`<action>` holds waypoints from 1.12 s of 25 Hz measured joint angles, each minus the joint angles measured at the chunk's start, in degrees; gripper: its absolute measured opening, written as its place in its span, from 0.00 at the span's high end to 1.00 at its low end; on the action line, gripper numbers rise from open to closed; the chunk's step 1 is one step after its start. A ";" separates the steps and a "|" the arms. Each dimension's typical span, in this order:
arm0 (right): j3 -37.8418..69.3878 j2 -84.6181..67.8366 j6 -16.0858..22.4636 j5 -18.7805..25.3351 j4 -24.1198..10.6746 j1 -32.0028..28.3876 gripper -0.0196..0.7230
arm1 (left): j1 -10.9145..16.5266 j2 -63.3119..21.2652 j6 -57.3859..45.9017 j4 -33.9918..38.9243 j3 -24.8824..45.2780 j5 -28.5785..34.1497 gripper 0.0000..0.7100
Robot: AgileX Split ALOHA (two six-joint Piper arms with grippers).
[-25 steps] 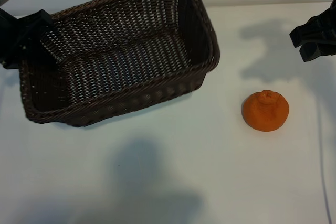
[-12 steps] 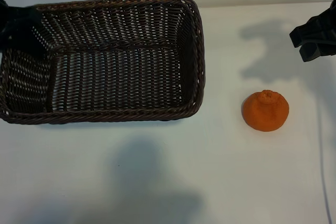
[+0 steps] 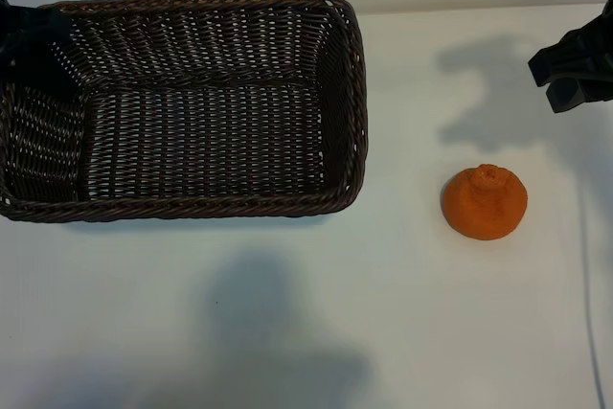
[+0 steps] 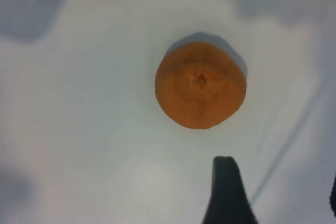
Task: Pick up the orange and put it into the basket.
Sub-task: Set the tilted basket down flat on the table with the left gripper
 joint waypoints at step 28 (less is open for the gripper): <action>0.00 0.00 0.00 0.00 0.70 0.00 0.36 | -9.55 14.47 -12.80 1.29 -11.45 0.00 0.75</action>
